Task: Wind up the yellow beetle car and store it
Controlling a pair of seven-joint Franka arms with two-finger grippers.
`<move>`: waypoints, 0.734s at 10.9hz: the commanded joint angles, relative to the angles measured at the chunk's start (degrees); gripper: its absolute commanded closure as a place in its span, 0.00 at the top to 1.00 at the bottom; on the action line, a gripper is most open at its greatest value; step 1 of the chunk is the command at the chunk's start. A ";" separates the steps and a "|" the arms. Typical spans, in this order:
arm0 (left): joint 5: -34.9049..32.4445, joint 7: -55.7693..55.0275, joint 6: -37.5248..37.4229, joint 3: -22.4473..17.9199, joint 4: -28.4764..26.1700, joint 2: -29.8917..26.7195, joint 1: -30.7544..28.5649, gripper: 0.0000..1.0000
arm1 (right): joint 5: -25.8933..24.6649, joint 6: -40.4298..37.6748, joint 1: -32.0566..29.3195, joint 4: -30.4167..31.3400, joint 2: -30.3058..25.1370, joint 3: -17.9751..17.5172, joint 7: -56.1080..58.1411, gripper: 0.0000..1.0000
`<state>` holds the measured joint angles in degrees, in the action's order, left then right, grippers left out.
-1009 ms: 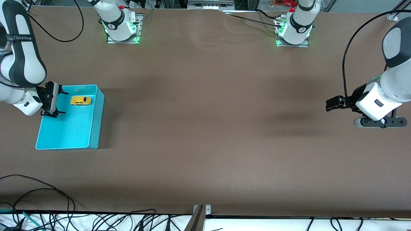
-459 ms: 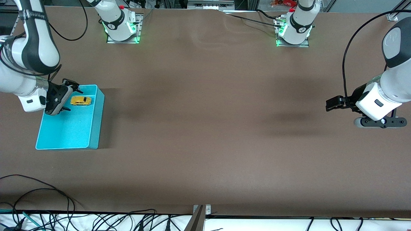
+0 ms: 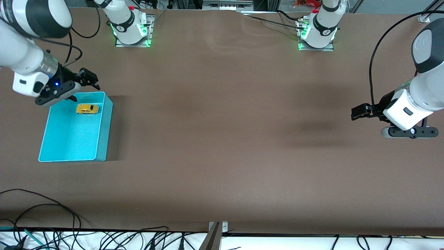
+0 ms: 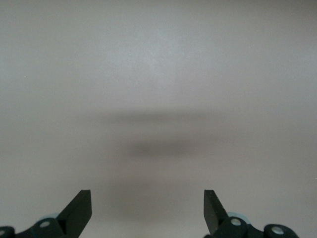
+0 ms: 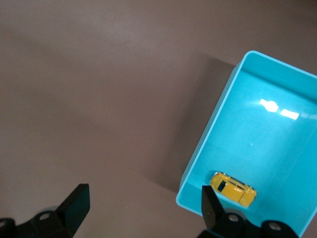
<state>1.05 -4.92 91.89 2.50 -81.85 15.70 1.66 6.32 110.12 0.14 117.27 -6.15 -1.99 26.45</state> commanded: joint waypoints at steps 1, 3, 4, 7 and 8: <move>-0.17 0.52 -0.93 -0.13 1.08 0.13 0.36 1.00 | -0.34 -6.46 0.30 -3.95 -3.07 -0.81 -11.46 1.00; -0.17 0.52 -0.93 -0.13 1.08 0.13 0.36 1.00 | -3.05 -9.30 0.38 -9.32 -2.29 -3.27 -17.28 1.00; -0.17 0.52 -0.93 -0.13 1.08 0.13 0.45 1.00 | -4.20 -9.48 1.43 -10.99 -1.85 -4.41 -19.92 1.00; -0.17 0.52 -0.93 -0.13 1.08 0.13 0.36 1.00 | -9.49 -8.78 1.88 -11.45 -1.93 -5.57 -21.70 1.00; -0.17 0.52 -0.93 -0.13 1.08 0.13 0.36 1.00 | -9.40 -7.13 1.79 -11.62 -1.58 -4.09 -21.09 1.00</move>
<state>1.05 -4.92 91.90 2.50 -81.85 15.69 1.84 -1.61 102.22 1.88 107.50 -9.19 -8.00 5.55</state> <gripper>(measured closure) 0.000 0.000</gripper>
